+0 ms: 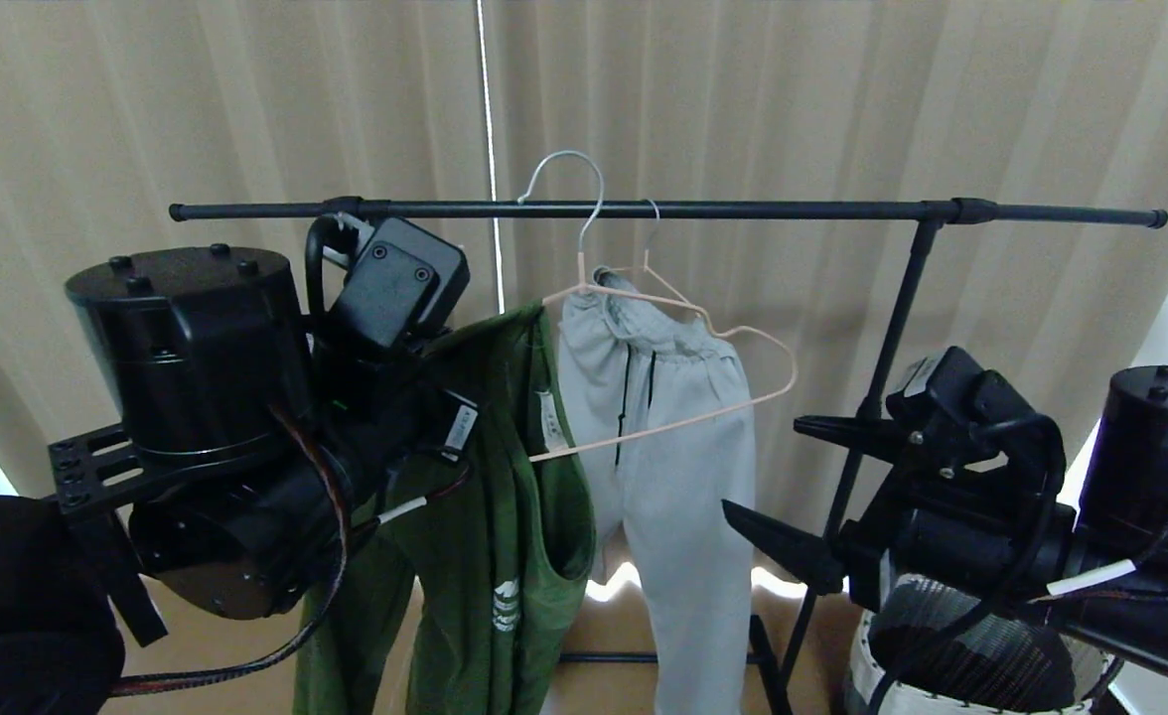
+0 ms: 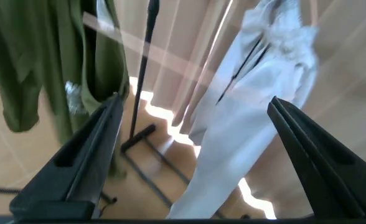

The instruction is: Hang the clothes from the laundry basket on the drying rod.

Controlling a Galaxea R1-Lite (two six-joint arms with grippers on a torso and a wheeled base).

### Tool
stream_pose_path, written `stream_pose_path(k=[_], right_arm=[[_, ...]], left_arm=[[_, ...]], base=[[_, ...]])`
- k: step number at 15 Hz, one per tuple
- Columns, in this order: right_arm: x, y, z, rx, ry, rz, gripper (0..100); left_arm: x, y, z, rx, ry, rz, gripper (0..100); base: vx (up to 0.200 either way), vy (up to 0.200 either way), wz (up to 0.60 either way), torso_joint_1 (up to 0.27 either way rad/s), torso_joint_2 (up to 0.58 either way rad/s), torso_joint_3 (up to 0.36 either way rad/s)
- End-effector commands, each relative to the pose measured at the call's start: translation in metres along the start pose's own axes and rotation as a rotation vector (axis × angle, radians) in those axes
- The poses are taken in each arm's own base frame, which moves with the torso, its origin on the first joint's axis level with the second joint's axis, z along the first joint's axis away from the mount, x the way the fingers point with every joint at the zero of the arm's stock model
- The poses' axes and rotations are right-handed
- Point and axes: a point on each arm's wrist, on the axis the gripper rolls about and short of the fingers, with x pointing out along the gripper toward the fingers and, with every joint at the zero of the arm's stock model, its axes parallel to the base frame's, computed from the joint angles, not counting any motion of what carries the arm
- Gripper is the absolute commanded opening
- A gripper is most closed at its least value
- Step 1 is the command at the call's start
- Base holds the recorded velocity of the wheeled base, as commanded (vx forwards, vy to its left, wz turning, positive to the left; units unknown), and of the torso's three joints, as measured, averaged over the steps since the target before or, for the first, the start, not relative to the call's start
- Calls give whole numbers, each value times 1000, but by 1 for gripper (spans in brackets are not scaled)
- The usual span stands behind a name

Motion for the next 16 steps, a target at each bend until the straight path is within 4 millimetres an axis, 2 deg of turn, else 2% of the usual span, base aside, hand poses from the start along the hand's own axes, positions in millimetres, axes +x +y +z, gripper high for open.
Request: stream_pose_path(k=[1, 5, 10, 11, 12, 16], right_arm=[[8, 7, -6, -4, 31, 31, 100], [23, 20, -11, -15, 61, 80, 100], [57, 18, -12, -15, 27, -3, 100], [57, 18, -12, -15, 27, -3, 100], [67, 19, -19, -15, 41, -4, 100], [74, 20, -28, -9, 63, -2, 100]], left_arm=[[-1, -1, 4, -8, -11, -4, 0], [-1, 0, 18, -69, -57, -3, 0], [-9, -11, 30, -103, -100, -48, 0], [-9, -11, 30, -103, -100, -48, 0], [-10, -11, 34, -107, -111, -50, 0], [-10, -11, 34, -111, -113, -49, 0]], base=[[0, 0, 0, 0, 0, 0], [0, 0, 0, 0, 0, 0], [0, 0, 0, 0, 0, 0], [0, 0, 0, 0, 0, 0], [0, 0, 0, 0, 0, 0], [0, 0, 0, 0, 0, 0]])
